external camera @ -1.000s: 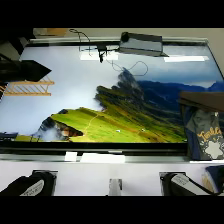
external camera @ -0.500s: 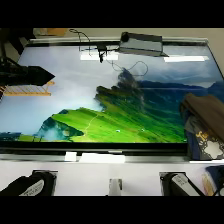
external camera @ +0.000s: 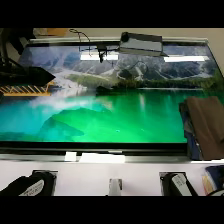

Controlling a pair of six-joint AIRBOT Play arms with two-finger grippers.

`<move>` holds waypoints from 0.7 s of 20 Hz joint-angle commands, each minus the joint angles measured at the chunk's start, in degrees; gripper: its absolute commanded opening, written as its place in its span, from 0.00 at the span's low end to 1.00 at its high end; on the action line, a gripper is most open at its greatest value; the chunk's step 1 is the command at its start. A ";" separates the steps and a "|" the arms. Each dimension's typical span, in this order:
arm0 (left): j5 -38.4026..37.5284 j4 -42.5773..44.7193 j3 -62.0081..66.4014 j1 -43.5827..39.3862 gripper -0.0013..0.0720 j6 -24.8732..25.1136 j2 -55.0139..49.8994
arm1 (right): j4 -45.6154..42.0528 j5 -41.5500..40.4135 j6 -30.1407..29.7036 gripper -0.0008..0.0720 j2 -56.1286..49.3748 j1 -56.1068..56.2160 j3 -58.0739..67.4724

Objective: Fold the shirts.

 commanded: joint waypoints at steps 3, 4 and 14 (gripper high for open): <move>-0.37 9.07 6.25 -1.79 0.06 -3.45 -3.58 | 4.66 -23.50 -10.32 0.95 0.02 7.43 23.23; -2.43 18.62 10.14 -4.07 0.06 -6.14 -6.14 | 4.11 -27.12 -12.66 0.94 -0.63 12.63 27.91; -21.42 29.18 11.34 -11.50 0.98 -20.61 -17.31 | 1.79 4.11 -1.66 0.95 -23.52 59.14 34.88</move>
